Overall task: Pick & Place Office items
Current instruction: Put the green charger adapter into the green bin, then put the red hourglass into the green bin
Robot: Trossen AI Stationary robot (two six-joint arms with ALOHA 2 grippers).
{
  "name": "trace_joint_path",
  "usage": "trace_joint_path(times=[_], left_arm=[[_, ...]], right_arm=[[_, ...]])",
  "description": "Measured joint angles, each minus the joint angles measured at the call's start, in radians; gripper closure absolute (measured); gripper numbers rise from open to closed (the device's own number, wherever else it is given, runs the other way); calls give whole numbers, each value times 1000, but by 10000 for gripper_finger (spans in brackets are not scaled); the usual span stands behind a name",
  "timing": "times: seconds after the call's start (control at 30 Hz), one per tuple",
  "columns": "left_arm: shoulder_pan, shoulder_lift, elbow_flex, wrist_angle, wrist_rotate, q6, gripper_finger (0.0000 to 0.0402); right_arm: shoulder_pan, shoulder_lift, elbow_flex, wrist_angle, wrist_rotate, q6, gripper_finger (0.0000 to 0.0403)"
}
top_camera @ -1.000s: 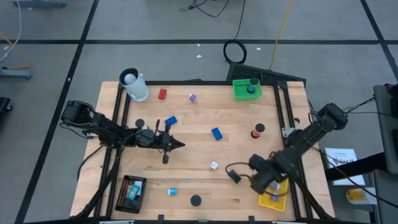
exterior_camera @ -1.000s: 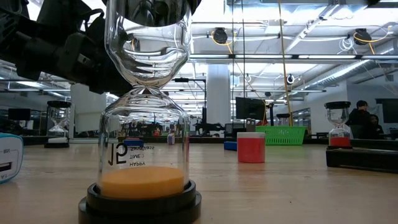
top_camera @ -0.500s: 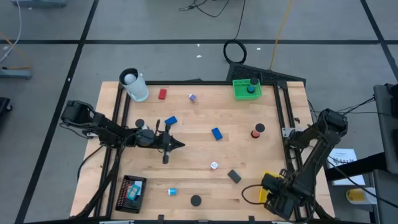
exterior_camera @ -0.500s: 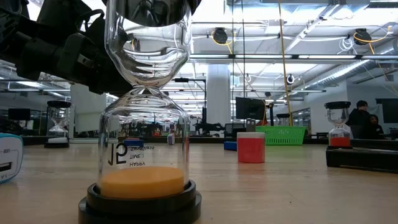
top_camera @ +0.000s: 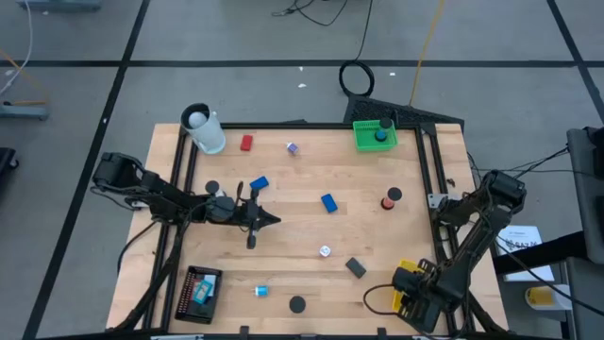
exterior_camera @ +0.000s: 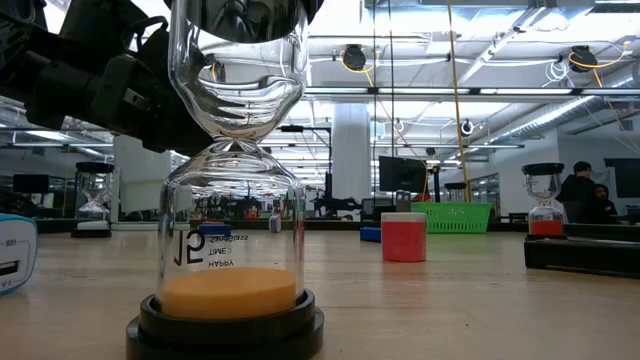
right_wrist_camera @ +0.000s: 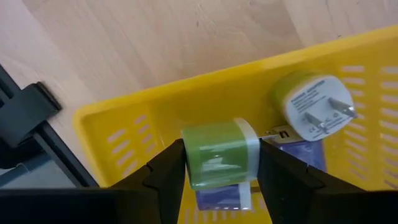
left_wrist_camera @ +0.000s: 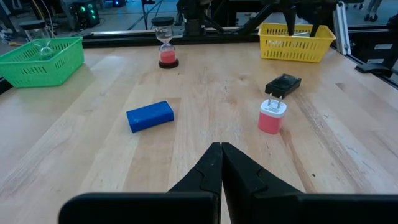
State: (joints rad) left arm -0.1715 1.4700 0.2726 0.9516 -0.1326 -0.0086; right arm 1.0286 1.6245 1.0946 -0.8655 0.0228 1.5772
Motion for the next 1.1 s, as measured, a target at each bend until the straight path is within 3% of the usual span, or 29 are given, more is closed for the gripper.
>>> trace_joint_path(times=[0.33,0.5,0.67,0.87,1.1], left_arm=[[0,0,0,0,0,0,396],[0,0,0,-7,0,4,396],[0,0,0,-6,0,6,396],[14,0,43,14,0,9,396],[16,0,50,-21,0,13,396]], right_arm=[[-6,0,0,-15,-56,-22,187],[-30,-28,0,-84,-99,-24,213],[-54,-90,0,-109,8,-102,262],[-86,-157,0,-123,241,-303,326],[-136,-175,-26,-55,892,-497,393]])
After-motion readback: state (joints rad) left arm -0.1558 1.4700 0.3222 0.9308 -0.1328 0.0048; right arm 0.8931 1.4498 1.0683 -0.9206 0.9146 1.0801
